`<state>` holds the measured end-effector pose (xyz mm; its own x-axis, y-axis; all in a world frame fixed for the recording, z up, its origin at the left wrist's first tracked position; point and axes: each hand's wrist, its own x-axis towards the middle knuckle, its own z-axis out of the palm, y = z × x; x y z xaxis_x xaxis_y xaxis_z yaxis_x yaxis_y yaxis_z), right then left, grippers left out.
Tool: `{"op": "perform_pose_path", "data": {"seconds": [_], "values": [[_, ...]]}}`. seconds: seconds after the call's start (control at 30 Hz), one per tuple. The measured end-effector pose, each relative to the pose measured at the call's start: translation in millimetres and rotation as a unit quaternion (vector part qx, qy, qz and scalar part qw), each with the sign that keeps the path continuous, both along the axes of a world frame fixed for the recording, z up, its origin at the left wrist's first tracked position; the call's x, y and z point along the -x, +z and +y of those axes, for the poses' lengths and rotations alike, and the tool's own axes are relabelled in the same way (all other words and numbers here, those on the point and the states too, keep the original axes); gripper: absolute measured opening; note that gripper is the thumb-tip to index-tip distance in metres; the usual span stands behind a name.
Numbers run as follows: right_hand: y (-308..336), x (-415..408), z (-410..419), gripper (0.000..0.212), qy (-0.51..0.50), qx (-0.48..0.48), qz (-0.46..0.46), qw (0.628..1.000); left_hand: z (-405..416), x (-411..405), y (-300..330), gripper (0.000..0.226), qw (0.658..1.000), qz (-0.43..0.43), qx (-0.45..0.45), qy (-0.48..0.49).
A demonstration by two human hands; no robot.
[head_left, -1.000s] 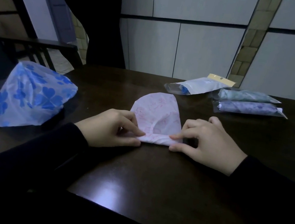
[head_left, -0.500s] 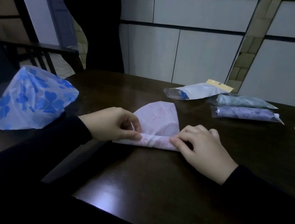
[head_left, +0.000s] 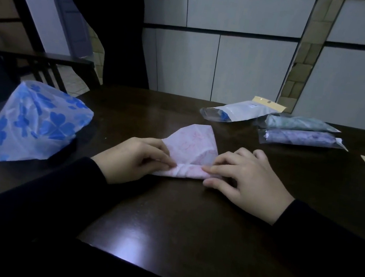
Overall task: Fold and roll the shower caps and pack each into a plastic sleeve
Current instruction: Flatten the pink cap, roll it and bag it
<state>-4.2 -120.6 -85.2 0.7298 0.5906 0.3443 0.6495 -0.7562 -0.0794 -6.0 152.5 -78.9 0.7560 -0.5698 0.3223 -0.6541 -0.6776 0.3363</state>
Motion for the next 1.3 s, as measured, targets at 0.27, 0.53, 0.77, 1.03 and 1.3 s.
{"op": "perform_pose_path", "data": {"seconds": [0.27, 0.53, 0.77, 1.03, 1.3], "values": [[2.2, -2.4, 2.7, 0.043, -0.038, 0.000, 0.053, 0.998, 5.1, 0.8, -0.2, 0.044, 0.999, 0.035, -0.010, 0.022], [12.1, 5.5, -2.5, 0.036, 0.017, 0.005, 0.067, 0.998, 0.8, 3.5, 13.0, 0.038, 0.995, 0.096, -0.022, 0.013], [0.2, 3.5, -2.8, 0.028, -0.027, -0.111, 0.146, 0.983, -5.8, 4.8, 18.7, 0.014, 0.977, 0.199, -0.013, 0.075], [-2.7, 1.8, -2.0, 0.029, -0.068, -0.102, 0.086, 0.989, -7.1, 1.3, 9.6, 0.010, 0.987, 0.146, 0.020, 0.066], [-5.9, -2.4, 3.0, 0.025, -0.096, -0.102, 0.025, 0.990, -8.5, -3.1, 3.4, 0.007, 0.996, 0.008, 0.006, 0.094]]}}
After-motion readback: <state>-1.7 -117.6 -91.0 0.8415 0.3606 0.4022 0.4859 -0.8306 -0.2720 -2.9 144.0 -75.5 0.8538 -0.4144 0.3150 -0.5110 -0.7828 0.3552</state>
